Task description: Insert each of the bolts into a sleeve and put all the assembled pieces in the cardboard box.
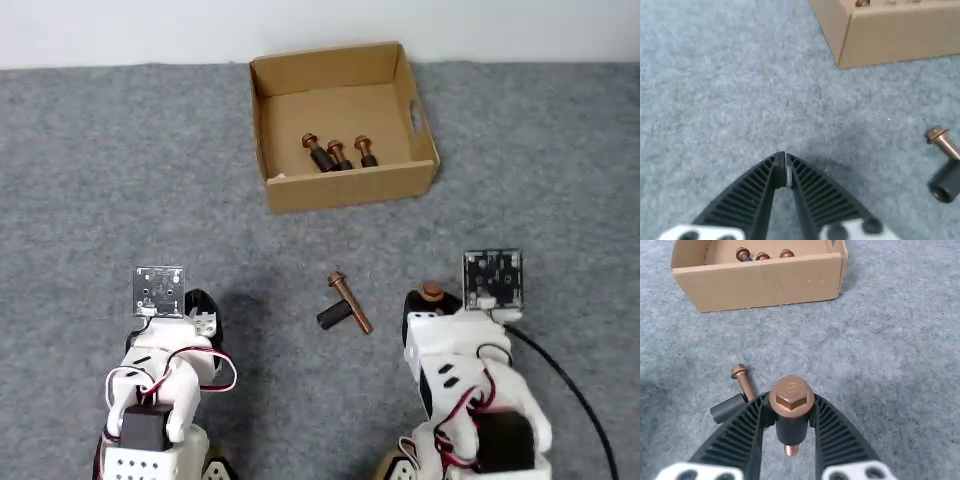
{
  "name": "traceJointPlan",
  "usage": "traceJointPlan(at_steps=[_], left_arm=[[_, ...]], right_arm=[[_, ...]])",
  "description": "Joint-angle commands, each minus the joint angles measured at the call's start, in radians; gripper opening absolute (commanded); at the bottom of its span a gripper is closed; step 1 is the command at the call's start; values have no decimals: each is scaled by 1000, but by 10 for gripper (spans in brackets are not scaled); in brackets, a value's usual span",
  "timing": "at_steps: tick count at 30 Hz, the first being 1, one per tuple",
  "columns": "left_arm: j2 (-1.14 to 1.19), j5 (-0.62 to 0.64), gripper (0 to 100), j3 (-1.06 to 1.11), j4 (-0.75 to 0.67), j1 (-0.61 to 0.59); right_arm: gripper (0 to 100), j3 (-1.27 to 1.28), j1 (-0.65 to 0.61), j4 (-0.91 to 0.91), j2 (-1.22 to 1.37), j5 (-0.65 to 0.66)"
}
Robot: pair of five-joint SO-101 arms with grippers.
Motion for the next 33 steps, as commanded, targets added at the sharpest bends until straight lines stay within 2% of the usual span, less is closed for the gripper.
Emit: traceJointPlan(at_steps=[1, 7, 18, 25, 28, 33], left_arm=[[-9, -6, 5, -2, -28, -11], [-9, -5, 5, -2, 69, -11], [-9, -3, 5, -2, 74, -12], [-8, -3, 5, -2, 72, -41], [-8, -3, 5, -2, 66, -89], [-8, -3, 5, -2, 55, -91]], right_arm=[[8, -184, 7, -25, 182, -11], [8, -443, 5, -162, 530, -11], [8, -801, 4, -587, 1142, -5], [8, -936, -73, -771, 1445, -3], [8, -1002, -110, -834, 1569, -2], [8, -1152, -150, -865, 1768, 55]])
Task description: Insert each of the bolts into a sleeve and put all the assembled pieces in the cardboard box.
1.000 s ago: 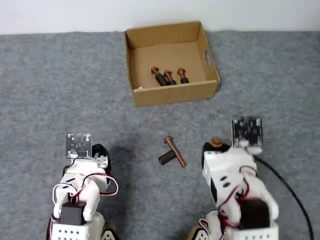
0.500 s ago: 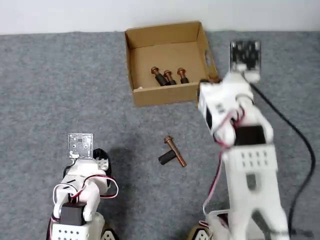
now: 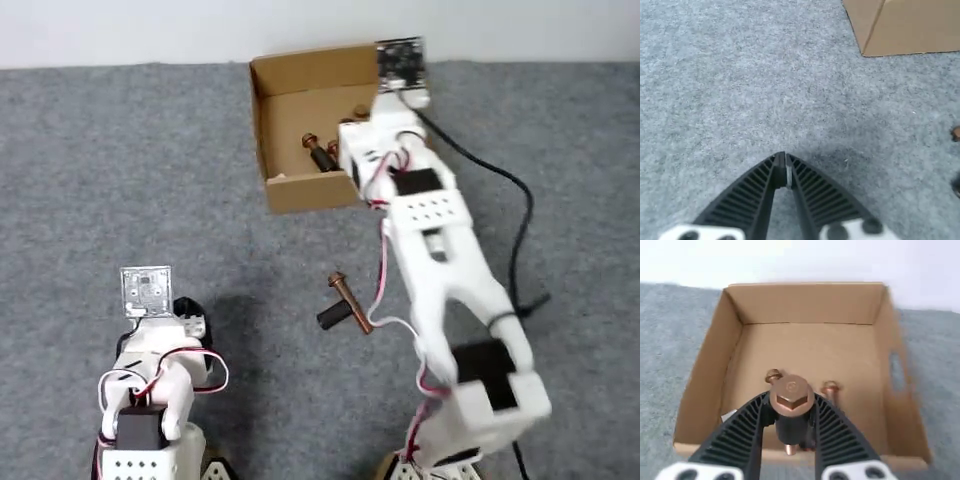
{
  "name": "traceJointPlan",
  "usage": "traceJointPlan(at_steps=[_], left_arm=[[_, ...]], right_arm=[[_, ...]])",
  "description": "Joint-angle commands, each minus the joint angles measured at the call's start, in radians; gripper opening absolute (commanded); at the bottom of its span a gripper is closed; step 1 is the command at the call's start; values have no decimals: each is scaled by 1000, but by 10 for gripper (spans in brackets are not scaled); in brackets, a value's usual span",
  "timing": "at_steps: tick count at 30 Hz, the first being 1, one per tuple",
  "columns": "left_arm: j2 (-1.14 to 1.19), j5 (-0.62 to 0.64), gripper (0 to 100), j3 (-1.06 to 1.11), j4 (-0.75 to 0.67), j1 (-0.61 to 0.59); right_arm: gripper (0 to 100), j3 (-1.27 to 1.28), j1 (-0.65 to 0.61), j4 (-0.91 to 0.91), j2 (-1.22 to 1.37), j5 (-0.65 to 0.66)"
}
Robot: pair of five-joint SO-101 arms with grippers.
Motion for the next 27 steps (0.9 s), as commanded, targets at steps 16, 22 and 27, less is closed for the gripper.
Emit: traceJointPlan(at_steps=[16, 22, 27], left_arm=[[-8, -5, 5, -5, -9, -9], [-8, -6, 5, -5, -9, -11], [-8, -8, 5, -5, -11, -15]], right_arm=[[53, -301, -36, 97, 420, 227], [128, -301, -44, 137, 386, 233], [67, -301, -44, 213, 269, 245]])
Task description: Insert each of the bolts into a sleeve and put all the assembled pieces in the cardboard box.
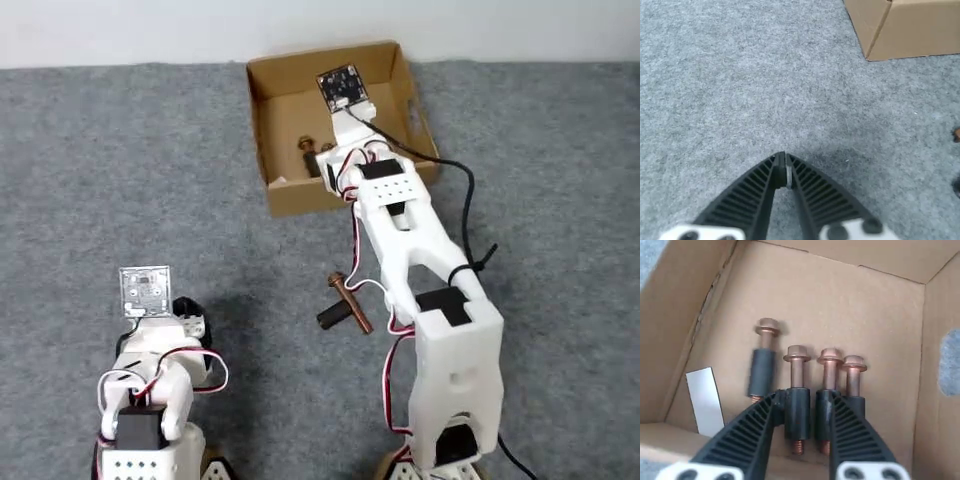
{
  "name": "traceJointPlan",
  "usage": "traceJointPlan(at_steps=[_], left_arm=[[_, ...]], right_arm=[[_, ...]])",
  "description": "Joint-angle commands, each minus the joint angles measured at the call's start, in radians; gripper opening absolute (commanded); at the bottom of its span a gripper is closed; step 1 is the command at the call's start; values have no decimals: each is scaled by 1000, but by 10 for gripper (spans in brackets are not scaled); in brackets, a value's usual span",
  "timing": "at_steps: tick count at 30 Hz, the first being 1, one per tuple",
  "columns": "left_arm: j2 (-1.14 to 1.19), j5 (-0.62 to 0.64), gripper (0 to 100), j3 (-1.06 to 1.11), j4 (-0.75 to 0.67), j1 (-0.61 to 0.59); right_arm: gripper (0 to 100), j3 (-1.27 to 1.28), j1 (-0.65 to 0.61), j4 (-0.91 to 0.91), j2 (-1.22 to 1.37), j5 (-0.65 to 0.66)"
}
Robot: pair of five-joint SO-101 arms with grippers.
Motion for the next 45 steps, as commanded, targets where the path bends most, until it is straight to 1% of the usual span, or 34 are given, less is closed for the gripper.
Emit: traceJointPlan(at_steps=[1, 4, 9, 14, 22, 28, 29, 32, 34, 37, 41, 43, 45], left_arm=[[-8, -8, 5, -5, -11, -29], [-8, -8, 5, -5, -28, -55], [-8, -9, 5, -5, -28, -57], [-8, -9, 5, -5, -28, -57], [-8, -9, 5, -5, -28, -58], [-8, -9, 5, -5, -28, -58], [-8, -9, 5, -5, -28, -58], [-8, -9, 5, -5, -28, -58], [-8, -9, 5, -5, -28, -58], [-8, -9, 5, -5, -28, -58], [-8, -9, 5, -5, -28, -58], [-8, -9, 5, -5, -28, -58], [-8, -9, 5, -5, -28, -58]], right_arm=[[50, -20, -24, 104, -137, 15], [6, -20, -39, 245, -240, 9], [9, -20, -70, 475, -372, 8], [9, -20, -117, 697, -446, 8], [9, -20, -188, 928, -487, 8], [9, -20, -232, 1182, -512, 15], [9, -12, -243, 1205, -513, 15], [9, 12, -251, 1201, -536, 25], [11, 57, -251, 1199, -556, 115], [9, 169, -251, 1199, -588, 347], [13, 281, -249, 1193, -611, 575], [38, 304, -249, 1191, -596, 647], [107, 305, -249, 1191, -567, 658]])
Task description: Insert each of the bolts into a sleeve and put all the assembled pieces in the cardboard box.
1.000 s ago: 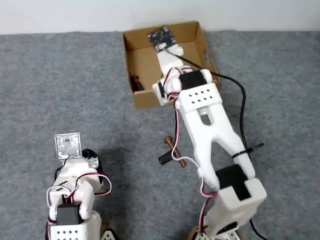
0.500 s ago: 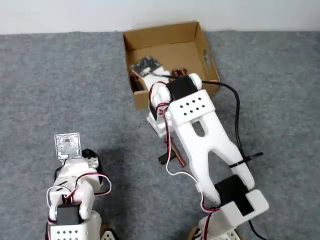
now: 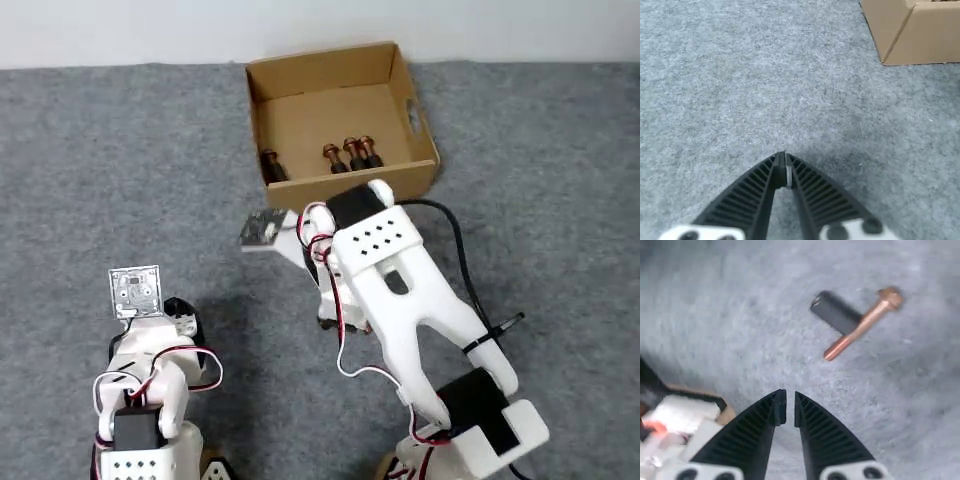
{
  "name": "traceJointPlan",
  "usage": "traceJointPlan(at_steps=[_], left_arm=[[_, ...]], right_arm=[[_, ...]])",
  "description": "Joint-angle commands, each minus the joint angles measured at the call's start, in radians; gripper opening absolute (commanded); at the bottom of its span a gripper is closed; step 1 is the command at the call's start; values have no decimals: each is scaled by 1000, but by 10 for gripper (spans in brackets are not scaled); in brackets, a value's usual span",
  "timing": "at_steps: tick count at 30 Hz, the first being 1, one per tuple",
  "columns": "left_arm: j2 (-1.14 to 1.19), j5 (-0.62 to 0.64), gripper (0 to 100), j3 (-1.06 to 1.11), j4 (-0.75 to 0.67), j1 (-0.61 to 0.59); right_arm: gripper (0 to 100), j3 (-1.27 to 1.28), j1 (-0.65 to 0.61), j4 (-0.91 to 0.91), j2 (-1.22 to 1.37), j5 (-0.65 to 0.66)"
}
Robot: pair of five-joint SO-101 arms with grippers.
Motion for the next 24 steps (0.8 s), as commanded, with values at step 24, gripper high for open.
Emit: traceJointPlan(at_steps=[24], left_arm=[[-8, -11, 5, -5, -32, -5]], right_arm=[[172, -5, -51, -349, 420, 227]])
